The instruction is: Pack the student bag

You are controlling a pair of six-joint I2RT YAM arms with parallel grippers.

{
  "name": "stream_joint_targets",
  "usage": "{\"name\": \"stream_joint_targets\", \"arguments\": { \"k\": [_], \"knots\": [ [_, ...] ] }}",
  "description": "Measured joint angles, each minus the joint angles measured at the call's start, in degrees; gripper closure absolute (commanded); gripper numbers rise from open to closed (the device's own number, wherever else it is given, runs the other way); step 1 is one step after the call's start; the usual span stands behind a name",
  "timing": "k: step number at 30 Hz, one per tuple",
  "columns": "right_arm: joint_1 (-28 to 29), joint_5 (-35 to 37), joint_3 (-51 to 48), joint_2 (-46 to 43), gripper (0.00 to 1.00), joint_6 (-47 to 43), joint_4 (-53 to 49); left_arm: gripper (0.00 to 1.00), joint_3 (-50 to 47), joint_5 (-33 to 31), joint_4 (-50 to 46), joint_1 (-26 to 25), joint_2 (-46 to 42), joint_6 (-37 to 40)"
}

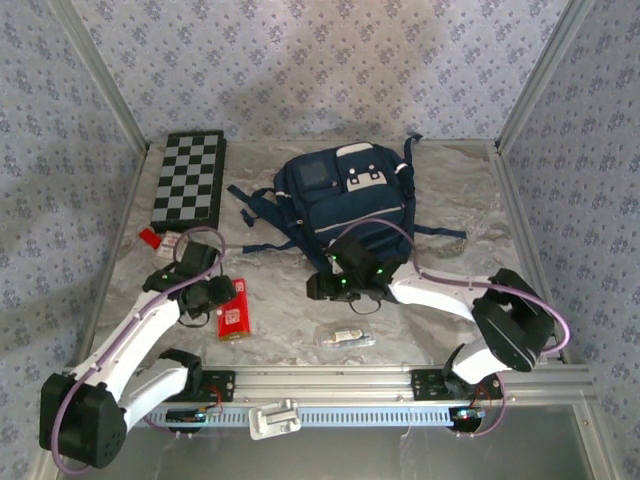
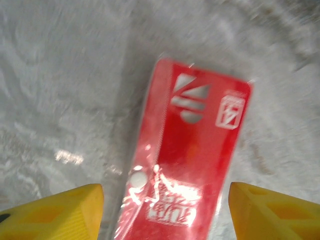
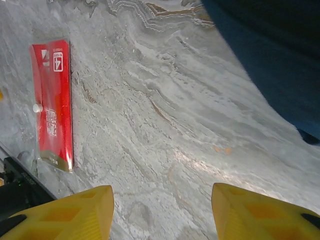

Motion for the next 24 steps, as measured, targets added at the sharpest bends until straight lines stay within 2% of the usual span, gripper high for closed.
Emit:
{"name": "stream_joint_targets", "arguments": {
  "k": [11,14,20,24],
  "knots": [
    [1.16,1.68,3.04,2.73,0.45,-0.02,1.18,0.35,-5.03,7.48,4.11,-0.04,3.23,-3.17],
    [0.94,1.68,3.3,3.04,0.45,-0.11,1.14,0.37,-5.14,9.01,5.95,-2.12,3.78,-4.74],
    [-0.94,1.7,3.87,4.17,0.45,-0.94,0.72,0.42,-5.22,12.41,12.92,-9.66,4.24,-11.5],
    [-1.42,1.86,4.94,5.11,0.45,-1.57,0.11,0.39,-4.24,9.92,12.22,-10.75,4.13,-12.5]
  ]
}}
